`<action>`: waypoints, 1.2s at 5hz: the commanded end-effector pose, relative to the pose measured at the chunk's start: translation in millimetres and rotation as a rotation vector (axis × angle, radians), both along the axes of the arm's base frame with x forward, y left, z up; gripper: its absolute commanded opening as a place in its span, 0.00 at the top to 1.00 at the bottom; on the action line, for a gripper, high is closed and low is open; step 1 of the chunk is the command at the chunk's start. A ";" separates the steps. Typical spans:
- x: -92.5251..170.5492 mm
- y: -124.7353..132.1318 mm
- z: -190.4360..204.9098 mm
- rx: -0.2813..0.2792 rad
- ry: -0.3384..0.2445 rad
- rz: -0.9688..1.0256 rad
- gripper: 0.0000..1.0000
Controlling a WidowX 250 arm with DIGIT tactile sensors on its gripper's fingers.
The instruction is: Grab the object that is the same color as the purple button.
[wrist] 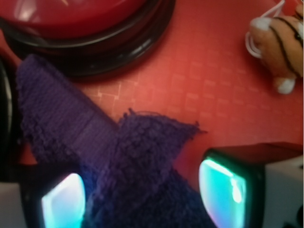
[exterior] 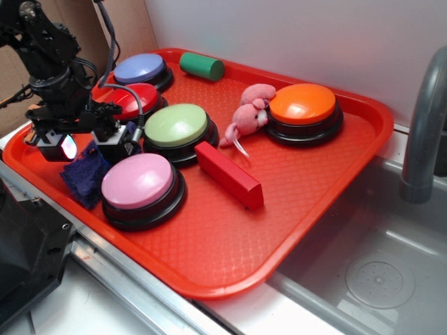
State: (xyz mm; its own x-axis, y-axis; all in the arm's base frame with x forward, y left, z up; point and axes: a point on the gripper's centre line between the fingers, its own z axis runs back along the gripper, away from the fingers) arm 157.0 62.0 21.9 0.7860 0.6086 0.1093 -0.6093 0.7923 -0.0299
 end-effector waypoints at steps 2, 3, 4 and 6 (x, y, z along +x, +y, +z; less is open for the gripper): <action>-2.8 4.7 -3.5 -0.026 -0.005 0.015 1.00; -1.3 3.5 6.9 0.016 -0.008 -0.043 1.00; 1.7 3.9 17.8 0.049 0.025 -0.104 1.00; 6.7 -0.7 48.6 0.082 0.073 -0.216 1.00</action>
